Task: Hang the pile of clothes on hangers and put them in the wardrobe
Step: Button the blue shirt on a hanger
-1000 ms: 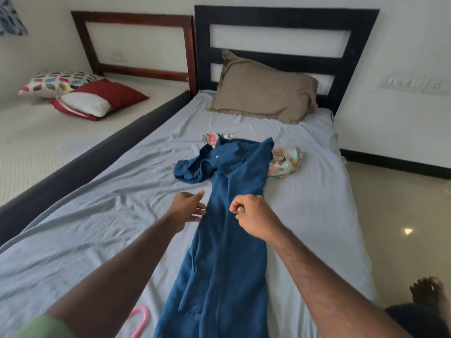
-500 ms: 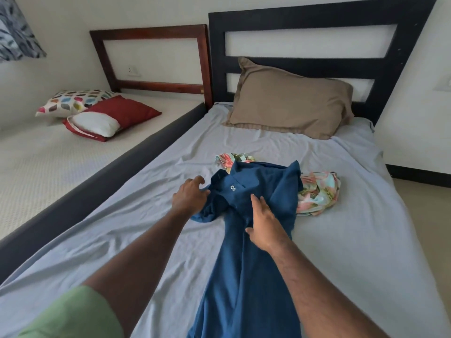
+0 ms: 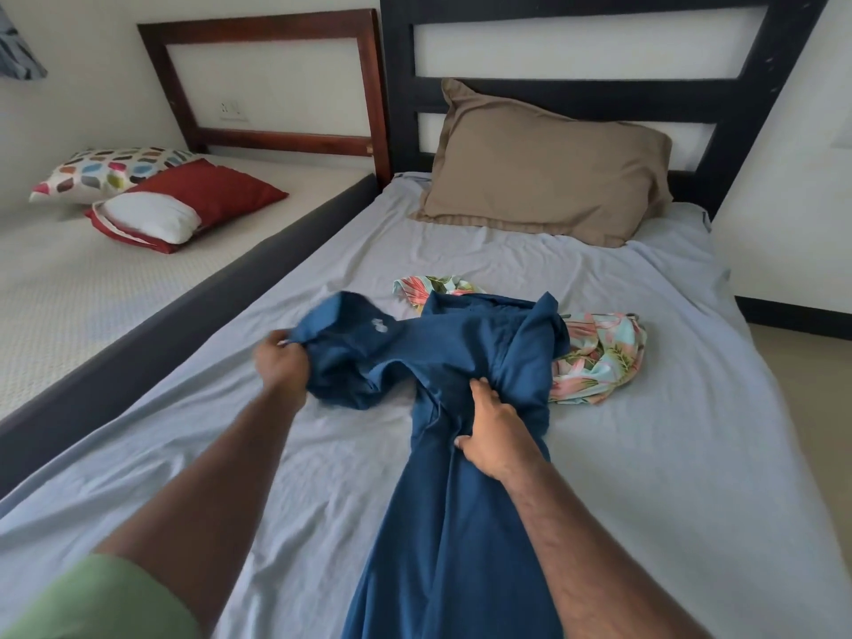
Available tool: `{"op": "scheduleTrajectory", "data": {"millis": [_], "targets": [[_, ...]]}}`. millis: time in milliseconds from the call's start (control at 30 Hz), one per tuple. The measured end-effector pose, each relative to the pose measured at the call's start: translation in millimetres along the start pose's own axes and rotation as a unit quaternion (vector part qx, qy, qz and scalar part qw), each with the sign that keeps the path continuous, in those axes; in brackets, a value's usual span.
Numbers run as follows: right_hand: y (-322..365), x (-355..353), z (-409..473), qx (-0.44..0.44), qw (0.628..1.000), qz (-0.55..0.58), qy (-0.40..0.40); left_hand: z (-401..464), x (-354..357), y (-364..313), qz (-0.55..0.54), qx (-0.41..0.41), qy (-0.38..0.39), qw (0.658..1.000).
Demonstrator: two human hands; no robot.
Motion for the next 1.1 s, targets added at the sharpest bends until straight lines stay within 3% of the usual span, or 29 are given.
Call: {"op": "scheduleTrajectory", "data": {"millis": [67, 133, 300, 433, 533, 667, 800, 900, 1000, 1033, 1100], "targets": [[-2, 0, 0, 0.002, 1.000, -0.002, -0.001, 8, -36, 18, -0.163, -0.104, -0.056, 0.979], [-4, 0, -1, 0.005, 1.000, -0.003, -0.001, 14, -64, 33, -0.250, -0.191, -0.070, 0.947], [-10, 3, 3, 0.018, 1.000, -0.016, 0.009, 12, -75, 23, -0.356, -0.254, 0.078, 0.896], [-9, 6, 5, 0.024, 0.999, -0.027, 0.016, 5, -74, 11, -0.244, -0.227, 0.087, 0.939], [-4, 9, 6, 0.028, 0.999, -0.030, 0.022, 2, -64, -2, -0.011, -0.176, 0.034, 0.984], [0, 11, 6, 0.031, 0.999, -0.034, 0.026, 1, -43, -2, 0.279, -0.123, -0.012, 0.952], [0, 9, 6, 0.033, 0.999, -0.031, 0.023, 1, -28, 4, 0.389, -0.072, -0.027, 0.918], [-4, 9, 8, 0.036, 0.999, -0.027, 0.022, 8, -34, -3, 0.301, -0.029, -0.046, 0.952], [-5, 10, 7, 0.035, 0.999, -0.029, 0.025, 16, -67, 5, 0.039, -0.079, -0.107, 0.990], [-5, 9, 7, 0.033, 0.999, -0.030, 0.025, 18, -78, 13, -0.074, -0.125, -0.119, 0.982], [-4, 9, 8, 0.029, 0.999, -0.030, 0.023, 25, -93, 28, -0.269, -0.205, -0.112, 0.935]]}}
Point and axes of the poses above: each hand's wrist, its own z-axis towards the middle knuckle, its own x-axis out of the palm, y = z × x, the point moved 7 cm from there along z, towards the middle knuckle, and after that the axes turned 9 degrees about -x, right-handed, at the moved point
